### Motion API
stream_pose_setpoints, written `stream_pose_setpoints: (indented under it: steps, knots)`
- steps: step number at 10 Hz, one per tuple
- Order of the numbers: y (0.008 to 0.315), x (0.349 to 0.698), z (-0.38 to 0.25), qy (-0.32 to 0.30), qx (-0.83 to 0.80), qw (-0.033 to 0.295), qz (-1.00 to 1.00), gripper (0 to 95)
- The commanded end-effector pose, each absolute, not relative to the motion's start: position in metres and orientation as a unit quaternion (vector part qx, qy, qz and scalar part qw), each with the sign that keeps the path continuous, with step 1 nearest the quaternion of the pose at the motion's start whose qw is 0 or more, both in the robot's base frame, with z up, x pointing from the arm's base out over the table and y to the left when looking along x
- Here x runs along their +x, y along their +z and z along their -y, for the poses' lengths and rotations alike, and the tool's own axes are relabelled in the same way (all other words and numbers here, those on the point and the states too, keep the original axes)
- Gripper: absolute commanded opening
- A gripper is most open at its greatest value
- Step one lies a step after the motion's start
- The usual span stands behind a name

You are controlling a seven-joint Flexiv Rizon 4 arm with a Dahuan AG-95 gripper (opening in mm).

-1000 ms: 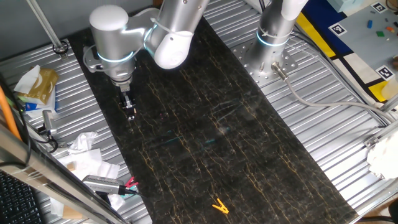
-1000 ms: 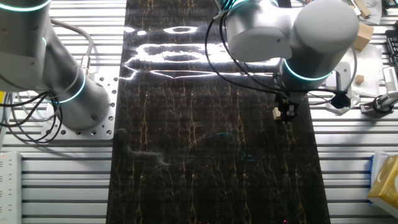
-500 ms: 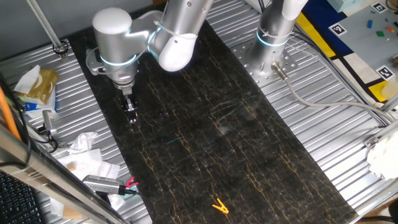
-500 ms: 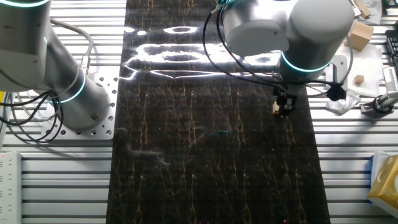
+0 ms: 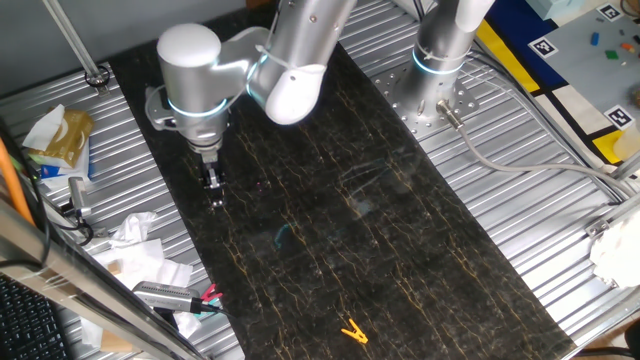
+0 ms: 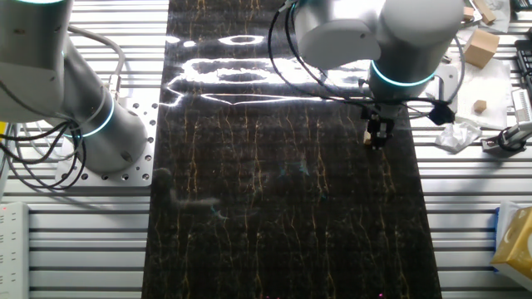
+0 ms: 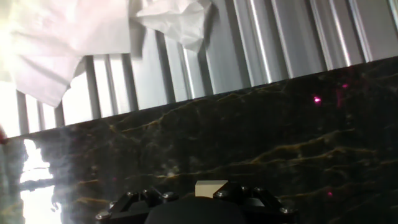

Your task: Hold a small block with the gripper and sweep it from left to right on the table

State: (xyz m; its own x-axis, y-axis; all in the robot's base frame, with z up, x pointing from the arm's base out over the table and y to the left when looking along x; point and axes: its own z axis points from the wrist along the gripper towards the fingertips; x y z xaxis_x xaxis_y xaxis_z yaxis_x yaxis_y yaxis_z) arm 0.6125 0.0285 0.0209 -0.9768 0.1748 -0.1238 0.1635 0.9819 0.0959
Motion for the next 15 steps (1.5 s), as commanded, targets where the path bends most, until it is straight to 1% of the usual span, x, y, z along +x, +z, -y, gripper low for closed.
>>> stream_pose_setpoints:
  steps: [1,10,15]
  knots:
    - [0.024,0.61,-0.035,0.043,0.091,0.065,-0.993,57.0]
    - [0.024,0.605,-0.068,0.049,0.107,0.067,-0.991,57.0]
    - [0.029,0.608,-0.095,0.052,0.117,0.067,-0.989,57.0]
